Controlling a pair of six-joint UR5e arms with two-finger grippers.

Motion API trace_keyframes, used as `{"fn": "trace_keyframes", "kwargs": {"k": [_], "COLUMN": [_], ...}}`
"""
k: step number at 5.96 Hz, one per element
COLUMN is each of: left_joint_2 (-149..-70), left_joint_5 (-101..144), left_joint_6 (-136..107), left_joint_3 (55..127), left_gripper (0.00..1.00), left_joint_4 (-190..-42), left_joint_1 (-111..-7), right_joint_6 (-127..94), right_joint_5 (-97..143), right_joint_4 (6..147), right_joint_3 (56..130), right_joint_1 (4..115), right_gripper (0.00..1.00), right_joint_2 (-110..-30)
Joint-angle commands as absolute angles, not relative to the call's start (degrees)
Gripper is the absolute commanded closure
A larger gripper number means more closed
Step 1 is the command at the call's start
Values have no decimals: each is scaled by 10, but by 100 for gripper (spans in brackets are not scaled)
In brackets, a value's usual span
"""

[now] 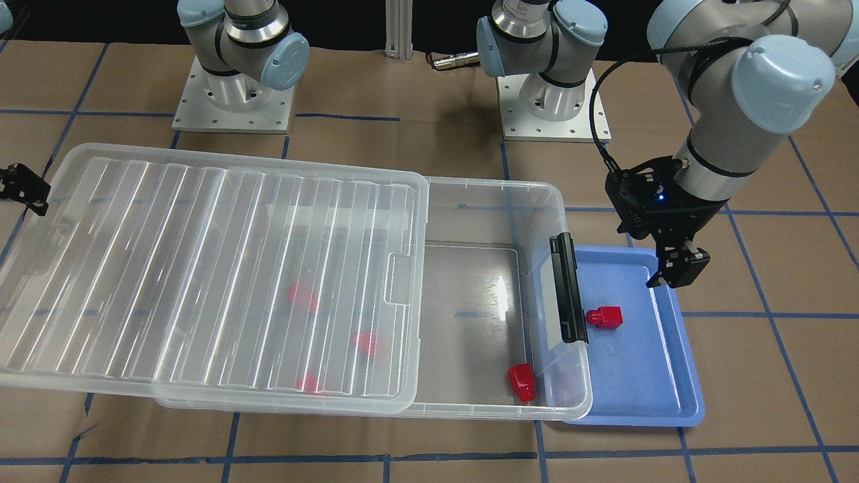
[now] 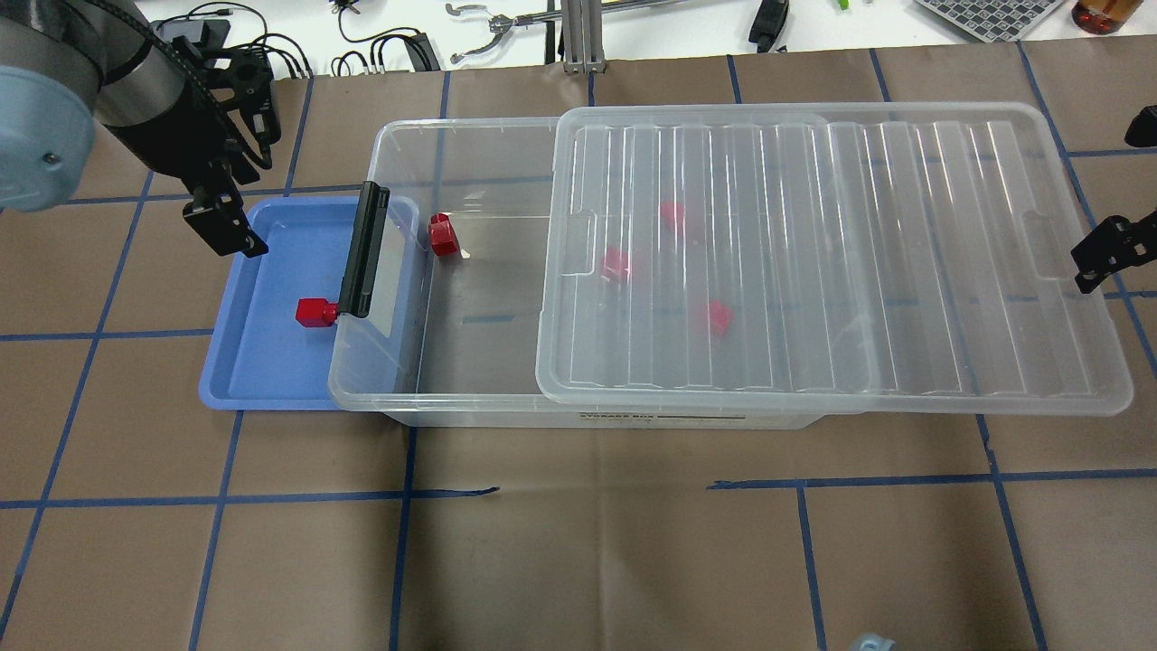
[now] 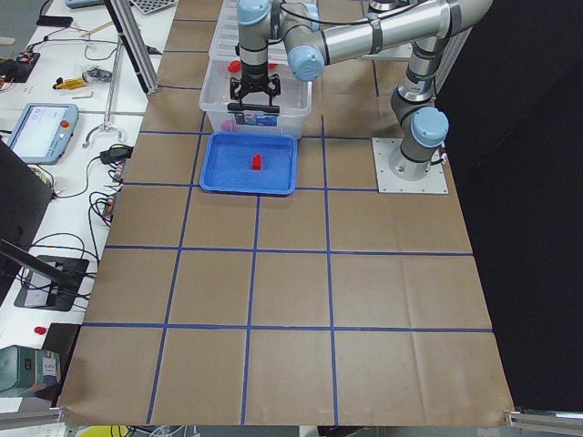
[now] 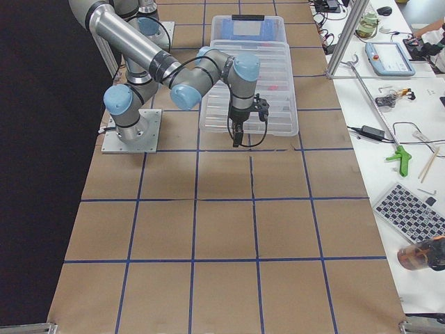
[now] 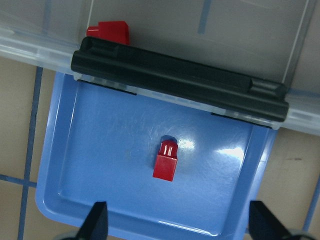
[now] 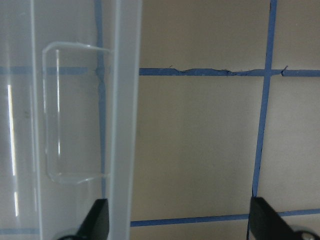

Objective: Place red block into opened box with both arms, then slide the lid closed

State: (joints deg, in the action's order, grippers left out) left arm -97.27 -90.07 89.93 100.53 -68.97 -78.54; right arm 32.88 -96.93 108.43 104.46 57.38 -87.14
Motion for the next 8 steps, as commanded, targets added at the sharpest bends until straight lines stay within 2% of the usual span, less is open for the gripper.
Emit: {"fn": "trace_keyframes", "kwargs": {"k": [1,4,6,8], "left_joint_2": [-1001,-1095,-1118,-1143], "left_joint_5": [-897,-886,-885,-885], "left_joint_6": [925,959,960,984], "left_joint_3": [1089,1103,1101,1098], "left_gripper": [2,2,2,5], "left_joint_4": [-589,-498,-496,-497], "left_joint_1": [-768,-745,-738,-749], "right_joint_6": [292,148,42,-30], "right_joint_5": [-962,-962,-935,-918], "right_joint_4": [1070,944,868,860], "right_joint_3": [1015,906,838,825], "right_joint_1": [584,689,767,853], "right_gripper": [0,0,0,0], "right_joint_2": [-886,-883,-879,-879]}}
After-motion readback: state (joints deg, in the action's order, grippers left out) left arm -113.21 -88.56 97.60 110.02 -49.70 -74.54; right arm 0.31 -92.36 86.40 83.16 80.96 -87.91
